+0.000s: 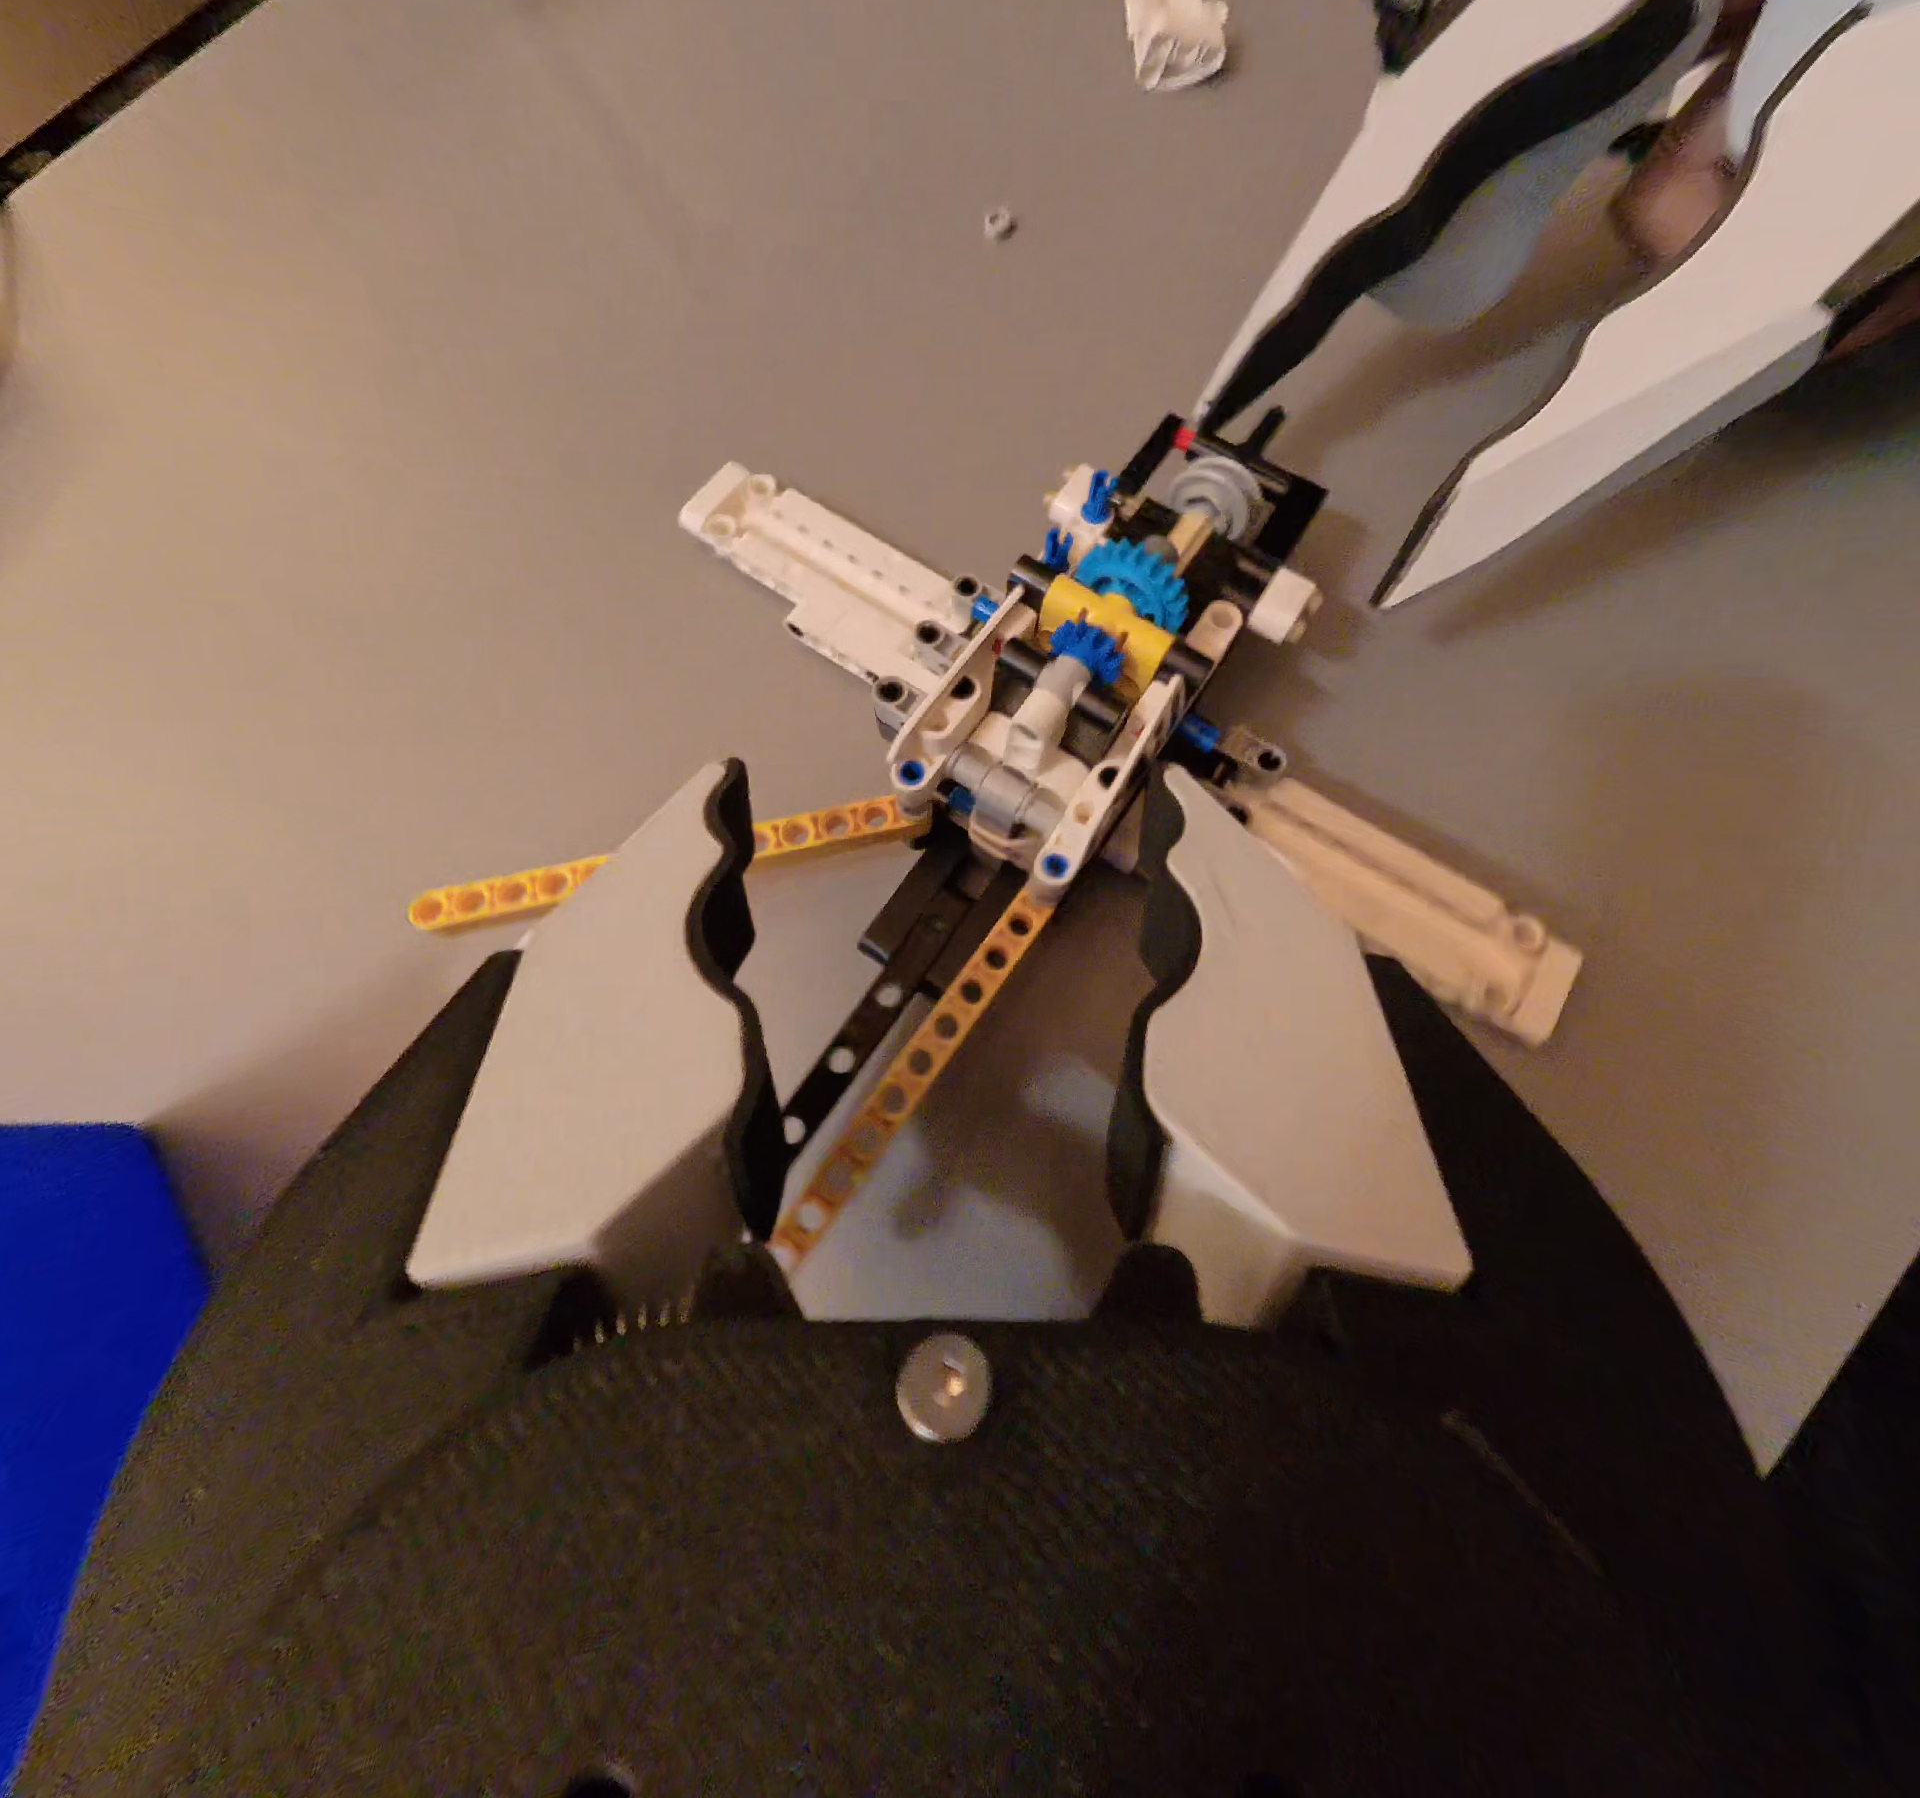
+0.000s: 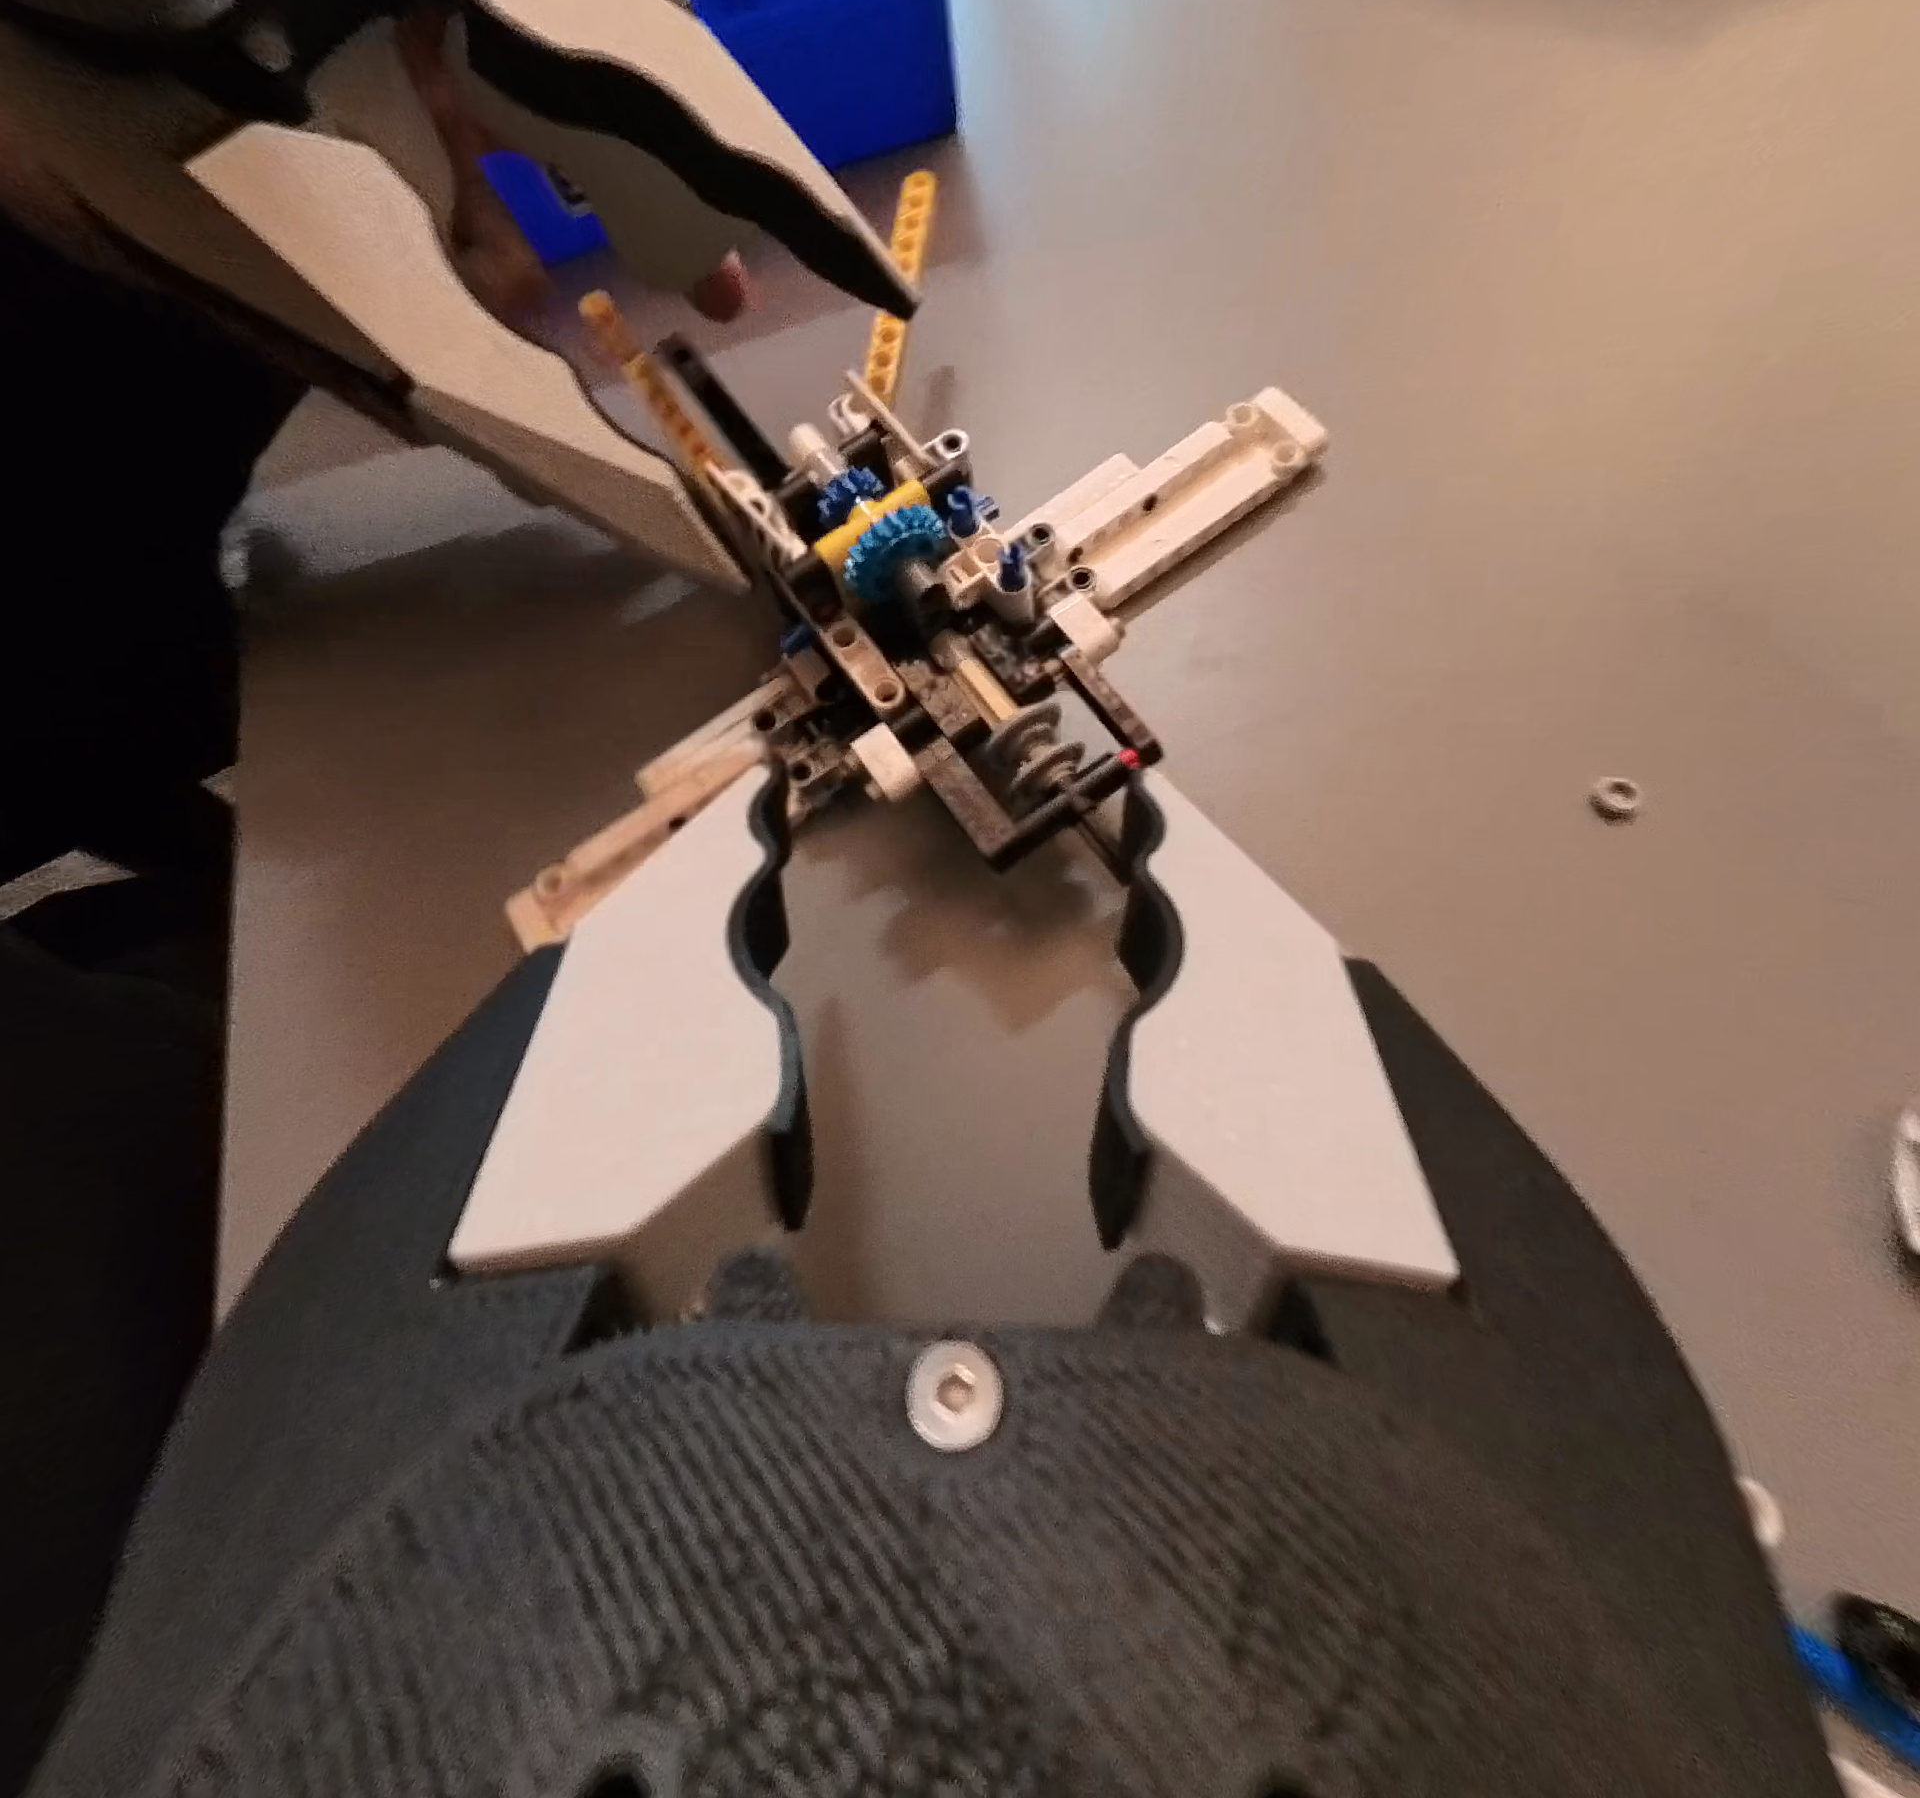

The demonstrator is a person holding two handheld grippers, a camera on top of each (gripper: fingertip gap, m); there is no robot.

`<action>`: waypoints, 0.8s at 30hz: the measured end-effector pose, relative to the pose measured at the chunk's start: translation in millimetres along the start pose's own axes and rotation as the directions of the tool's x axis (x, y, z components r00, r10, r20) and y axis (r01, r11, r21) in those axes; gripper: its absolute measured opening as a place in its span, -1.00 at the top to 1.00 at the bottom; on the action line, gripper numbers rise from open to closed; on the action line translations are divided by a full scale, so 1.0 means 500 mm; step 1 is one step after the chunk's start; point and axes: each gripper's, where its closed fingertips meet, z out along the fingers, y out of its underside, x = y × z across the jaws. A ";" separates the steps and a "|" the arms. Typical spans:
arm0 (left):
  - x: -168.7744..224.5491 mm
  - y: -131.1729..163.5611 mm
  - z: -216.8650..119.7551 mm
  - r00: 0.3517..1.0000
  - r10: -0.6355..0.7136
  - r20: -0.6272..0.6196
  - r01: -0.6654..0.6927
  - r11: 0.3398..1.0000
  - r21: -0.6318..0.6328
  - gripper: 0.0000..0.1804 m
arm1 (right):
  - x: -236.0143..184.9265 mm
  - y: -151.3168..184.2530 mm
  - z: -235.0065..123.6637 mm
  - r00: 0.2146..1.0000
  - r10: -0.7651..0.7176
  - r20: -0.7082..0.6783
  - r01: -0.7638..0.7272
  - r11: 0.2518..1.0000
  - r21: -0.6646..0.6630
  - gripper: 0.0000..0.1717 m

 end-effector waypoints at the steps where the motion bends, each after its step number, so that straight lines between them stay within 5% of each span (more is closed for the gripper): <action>1: -0.003 0.008 -0.005 1.000 0.015 0.005 -0.015 1.000 -0.023 0.19 | -0.014 0.001 0.002 0.999 0.003 0.042 -0.002 1.000 -0.001 0.34; 8: -0.027 0.041 -0.040 0.999 0.027 -0.032 -0.029 0.998 -0.060 0.46 | -0.172 -0.003 -0.001 0.910 -0.127 0.395 0.125 0.992 0.029 0.56; 11: -0.028 0.042 -0.044 0.998 0.023 -0.053 -0.025 0.999 -0.044 0.45 | -0.152 -0.019 0.001 0.931 -0.232 0.282 0.214 0.972 0.093 0.55; 16: -0.017 0.034 -0.044 0.997 0.036 -0.071 -0.038 0.999 -0.032 0.27 | -0.078 -0.072 -0.017 0.980 -0.174 0.095 0.151 0.967 0.207 0.52; 24: 0.016 0.001 -0.029 0.990 0.106 -0.093 -0.101 0.994 0.051 0.02 | -0.072 -0.079 0.024 0.990 -0.126 0.068 0.108 0.969 0.222 0.62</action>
